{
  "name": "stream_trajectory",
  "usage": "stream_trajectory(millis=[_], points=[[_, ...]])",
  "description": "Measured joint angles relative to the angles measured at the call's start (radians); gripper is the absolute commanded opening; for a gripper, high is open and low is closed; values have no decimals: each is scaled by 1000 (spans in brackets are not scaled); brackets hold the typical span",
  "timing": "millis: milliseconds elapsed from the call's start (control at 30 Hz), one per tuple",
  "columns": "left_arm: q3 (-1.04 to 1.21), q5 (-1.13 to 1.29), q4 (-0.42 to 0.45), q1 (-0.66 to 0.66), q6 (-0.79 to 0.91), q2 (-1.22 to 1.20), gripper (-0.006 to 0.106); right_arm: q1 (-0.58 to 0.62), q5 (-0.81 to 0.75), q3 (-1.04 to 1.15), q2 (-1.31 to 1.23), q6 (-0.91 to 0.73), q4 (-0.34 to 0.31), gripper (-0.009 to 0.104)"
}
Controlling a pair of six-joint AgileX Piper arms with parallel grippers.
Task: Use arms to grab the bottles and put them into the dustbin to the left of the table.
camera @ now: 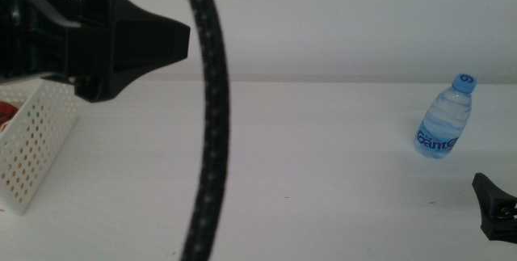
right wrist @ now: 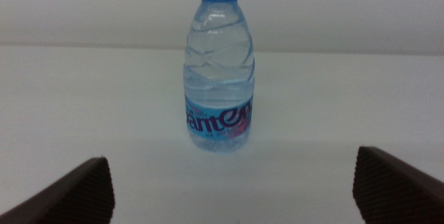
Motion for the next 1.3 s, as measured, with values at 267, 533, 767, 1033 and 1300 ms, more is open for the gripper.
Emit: stream_trajectory(millis=[267, 533, 767, 1033, 1300], points=[[0, 0, 0, 0, 0, 0, 94, -4, 0, -99, 132, -49, 29, 92], [0, -2, 0, 0, 0, 0, 94, -4, -2, -207, 321, -112, 114, 92], [0, -2, 0, 0, 0, 0, 94, -4, -2, -295, 468, -134, 127, 92], [0, -4, 0, 0, 0, 0, 94, 21, -2, -382, 556, -115, 84, 92], [0, -6, 0, 0, 0, 0, 94, 71, 0, -424, 591, -127, 90, 92]])
